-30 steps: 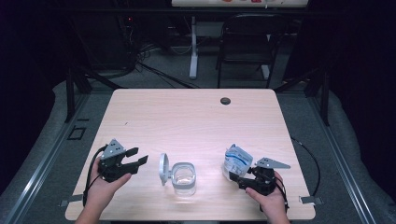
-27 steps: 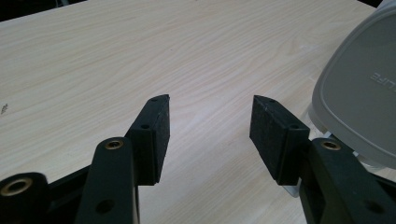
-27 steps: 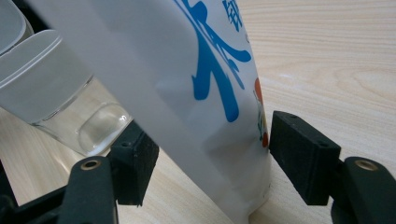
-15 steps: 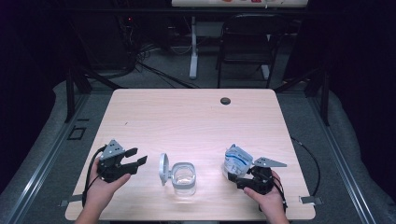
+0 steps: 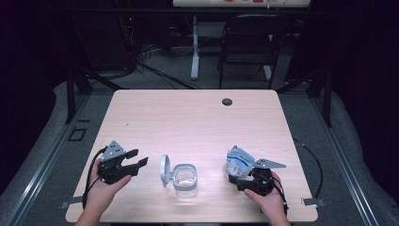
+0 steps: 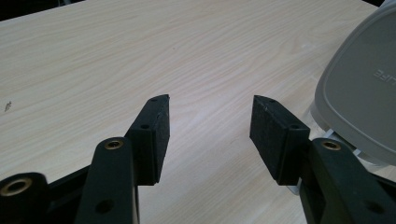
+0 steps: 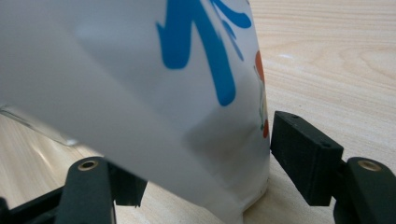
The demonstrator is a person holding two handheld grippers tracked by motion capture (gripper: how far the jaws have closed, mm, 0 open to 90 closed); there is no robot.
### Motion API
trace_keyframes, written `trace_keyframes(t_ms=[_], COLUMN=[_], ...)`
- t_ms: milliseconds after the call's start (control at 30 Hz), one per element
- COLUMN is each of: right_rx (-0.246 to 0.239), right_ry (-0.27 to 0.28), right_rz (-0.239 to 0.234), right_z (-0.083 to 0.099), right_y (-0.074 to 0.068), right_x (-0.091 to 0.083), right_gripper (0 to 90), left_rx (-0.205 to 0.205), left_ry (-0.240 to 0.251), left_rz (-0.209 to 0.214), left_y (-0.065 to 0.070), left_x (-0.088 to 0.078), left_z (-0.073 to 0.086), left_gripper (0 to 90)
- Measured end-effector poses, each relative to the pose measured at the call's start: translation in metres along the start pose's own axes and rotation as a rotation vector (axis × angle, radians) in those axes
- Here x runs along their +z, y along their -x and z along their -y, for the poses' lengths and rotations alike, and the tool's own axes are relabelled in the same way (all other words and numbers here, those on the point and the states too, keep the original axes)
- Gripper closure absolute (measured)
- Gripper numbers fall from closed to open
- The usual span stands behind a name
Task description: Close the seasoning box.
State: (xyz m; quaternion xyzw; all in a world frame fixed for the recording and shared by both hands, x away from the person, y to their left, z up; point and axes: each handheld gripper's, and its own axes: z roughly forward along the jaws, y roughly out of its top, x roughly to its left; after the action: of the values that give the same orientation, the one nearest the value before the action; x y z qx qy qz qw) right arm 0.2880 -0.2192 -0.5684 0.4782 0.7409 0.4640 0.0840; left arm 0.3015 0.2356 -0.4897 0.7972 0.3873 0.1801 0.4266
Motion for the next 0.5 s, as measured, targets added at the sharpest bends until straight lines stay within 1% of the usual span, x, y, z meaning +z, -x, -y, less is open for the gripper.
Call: trace_keyframes(t_ms=[100,200,267,333,367,500], right_rx=[0.005,-0.004,-0.001,-0.009,-0.022,-0.020], right_ry=[0.001,-0.017,-0.008,-0.006,-0.010,-0.004], right_rz=[0.003,0.008,0.006,0.008,0.018,0.017], right_z=[0.0006,0.0016,0.0024,0.0026,0.0029,0.0039], right_y=[-0.0003,0.0001,-0.0002,-0.0002,-0.0008,-0.0005], right_x=[0.0014,0.0039,0.0058,0.0062,0.0068,0.0076], right_gripper=[32.0,32.3,32.3,32.8,33.0,33.0], left_rx=[0.000,0.001,0.001,-0.001,0.000,0.000], left_ry=[0.000,0.000,0.002,0.003,0.003,0.003], left_rz=[-0.001,-0.002,-0.001,-0.001,-0.001,-0.001], left_y=[-0.0002,-0.0003,-0.0002,-0.0001,0.0000,0.0000], left_x=[-0.0001,-0.0004,-0.0003,-0.0002,-0.0003,-0.0004], left_z=[0.0000,-0.0001,-0.0001,-0.0001,-0.0002,-0.0002], left_gripper=[48.4,48.4,48.3,48.4,48.4,48.3])
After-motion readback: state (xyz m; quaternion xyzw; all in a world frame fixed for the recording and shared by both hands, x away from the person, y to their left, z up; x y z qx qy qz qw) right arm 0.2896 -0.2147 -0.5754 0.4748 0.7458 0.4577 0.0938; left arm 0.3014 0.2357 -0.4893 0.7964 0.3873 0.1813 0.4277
